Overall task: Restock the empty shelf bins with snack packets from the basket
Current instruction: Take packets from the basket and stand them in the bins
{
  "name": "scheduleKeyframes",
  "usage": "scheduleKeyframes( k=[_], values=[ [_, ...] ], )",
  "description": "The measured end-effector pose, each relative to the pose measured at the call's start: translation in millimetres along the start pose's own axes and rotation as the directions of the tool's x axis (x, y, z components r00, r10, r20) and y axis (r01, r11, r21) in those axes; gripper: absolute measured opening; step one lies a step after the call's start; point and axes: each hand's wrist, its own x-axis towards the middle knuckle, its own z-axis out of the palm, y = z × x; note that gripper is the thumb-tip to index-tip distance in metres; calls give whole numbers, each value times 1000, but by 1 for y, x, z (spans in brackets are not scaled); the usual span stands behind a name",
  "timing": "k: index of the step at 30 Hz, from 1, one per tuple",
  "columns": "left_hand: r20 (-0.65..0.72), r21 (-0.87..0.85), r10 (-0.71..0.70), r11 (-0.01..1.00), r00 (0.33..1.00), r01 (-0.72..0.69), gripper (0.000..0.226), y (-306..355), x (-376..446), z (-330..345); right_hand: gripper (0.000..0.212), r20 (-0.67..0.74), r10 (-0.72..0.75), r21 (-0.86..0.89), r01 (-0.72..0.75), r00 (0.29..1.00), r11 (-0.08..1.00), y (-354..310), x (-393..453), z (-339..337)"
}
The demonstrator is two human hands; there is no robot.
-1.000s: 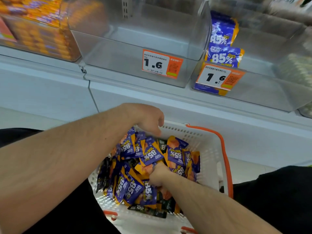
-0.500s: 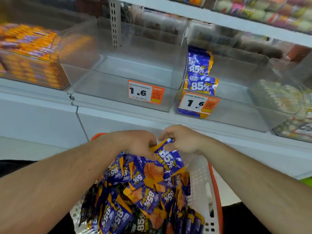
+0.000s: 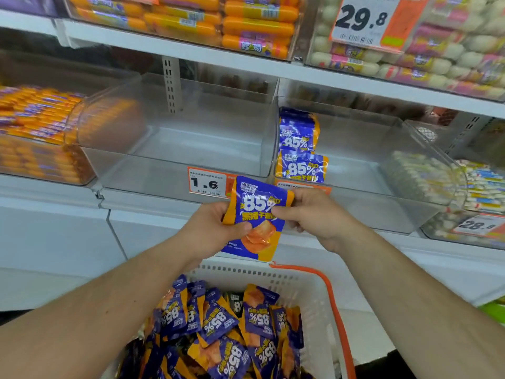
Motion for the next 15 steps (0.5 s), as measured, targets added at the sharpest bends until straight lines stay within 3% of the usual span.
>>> scheduleKeyframes(
  k=[4, 8, 12, 15],
  values=[
    [-32, -48, 51, 997, 998, -53, 15, 9, 0, 6, 10, -39, -4, 84, 7, 999, 996, -3, -2, 5],
    [-27, -27, 48, 998, 999, -48, 18, 14, 4, 4, 20, -193, -187, 92, 208, 963, 974, -33, -12, -14],
    [-36, 28, 16, 999, 999, -15, 29, 10, 5, 2, 26, -480, -375, 2, 429, 793, 903, -59, -15, -52],
    [-22, 77, -12, 997, 1000, 14, 34, 8, 4, 1, 33, -595, -406, -85, 447, 694, 890, -57, -7, -76]
  ],
)
